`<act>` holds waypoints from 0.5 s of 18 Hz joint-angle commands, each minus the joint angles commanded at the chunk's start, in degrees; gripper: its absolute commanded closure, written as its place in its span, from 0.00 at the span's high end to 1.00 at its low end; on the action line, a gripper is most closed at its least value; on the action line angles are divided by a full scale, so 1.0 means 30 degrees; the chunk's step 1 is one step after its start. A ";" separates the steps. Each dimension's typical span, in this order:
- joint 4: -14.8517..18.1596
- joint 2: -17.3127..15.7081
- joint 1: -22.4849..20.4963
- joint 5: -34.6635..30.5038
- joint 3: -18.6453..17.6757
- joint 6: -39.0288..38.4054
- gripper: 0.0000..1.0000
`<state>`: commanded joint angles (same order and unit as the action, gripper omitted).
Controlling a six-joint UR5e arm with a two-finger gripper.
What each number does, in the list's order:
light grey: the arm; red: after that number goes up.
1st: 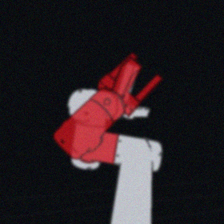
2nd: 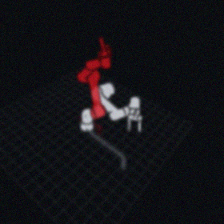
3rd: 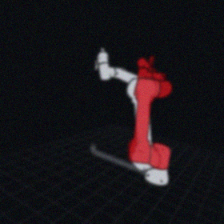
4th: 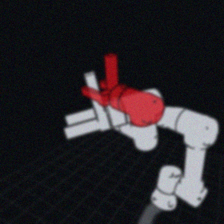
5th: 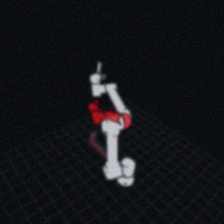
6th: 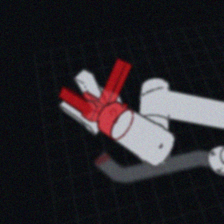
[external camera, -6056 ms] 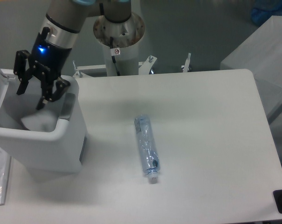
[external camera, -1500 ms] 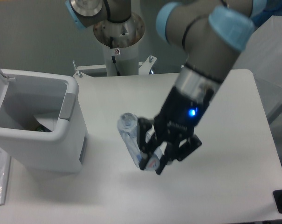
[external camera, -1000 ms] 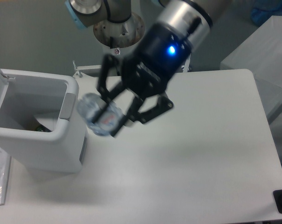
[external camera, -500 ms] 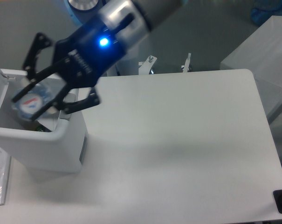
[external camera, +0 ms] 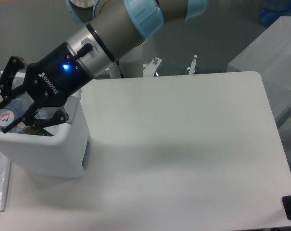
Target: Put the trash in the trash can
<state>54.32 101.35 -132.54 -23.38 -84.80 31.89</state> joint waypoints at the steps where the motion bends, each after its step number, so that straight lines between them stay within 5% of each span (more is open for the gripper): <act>1: 0.0000 -0.0206 0.0000 0.0000 -0.0411 0.0499 0.81; 2: 0.0000 -0.0411 0.0000 0.0000 -0.0705 0.0997 0.98; 9: 0.0000 -0.1085 -0.1664 0.0000 -0.1206 0.1617 1.00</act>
<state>54.32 98.09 -137.53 -23.38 -88.42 36.74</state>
